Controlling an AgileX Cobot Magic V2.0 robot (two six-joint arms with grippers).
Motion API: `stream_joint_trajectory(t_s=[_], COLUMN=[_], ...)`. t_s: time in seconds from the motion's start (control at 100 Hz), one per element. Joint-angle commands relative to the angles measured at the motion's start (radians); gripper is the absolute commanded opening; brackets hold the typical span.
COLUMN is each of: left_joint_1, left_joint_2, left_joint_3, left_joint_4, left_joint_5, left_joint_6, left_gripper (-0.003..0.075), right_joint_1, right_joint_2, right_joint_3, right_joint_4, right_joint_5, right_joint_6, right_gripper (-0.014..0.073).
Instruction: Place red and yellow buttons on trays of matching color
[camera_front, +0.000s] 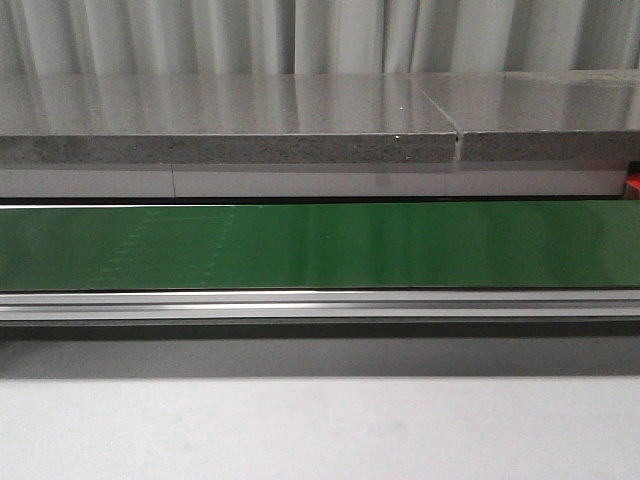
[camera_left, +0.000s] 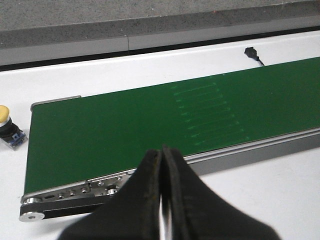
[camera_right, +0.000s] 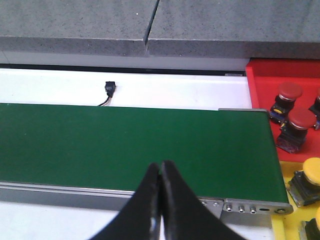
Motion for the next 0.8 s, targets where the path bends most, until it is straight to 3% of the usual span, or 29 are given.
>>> stream_joint_trajectory(t_s=[0.0,0.44,0.79], left_joint_1=[-0.007,-0.007,0.105], left_joint_2=[0.008,0.031,0.319], left_joint_3=[-0.027,-0.031,-0.136], left_joint_4=[-0.022,0.035,0.05], left_joint_5=[-0.079,-0.207,-0.201], left_joint_6=[-0.001,-0.003,-0.149], left_gripper=[-0.0021,-0.0021,-0.002], right_joint_1=[0.001,0.0,0.0], right_joint_2=[-0.045,-0.09,-0.09], right_joint_3=[0.005,0.023,0.023], right_joint_4=[-0.001,-0.001,-0.001], right_joint_5=[-0.06,-0.029,-0.029], right_joint_6=[-0.012,-0.012,-0.012], right_gripper=[-0.0067,-0.0067,-0.0067])
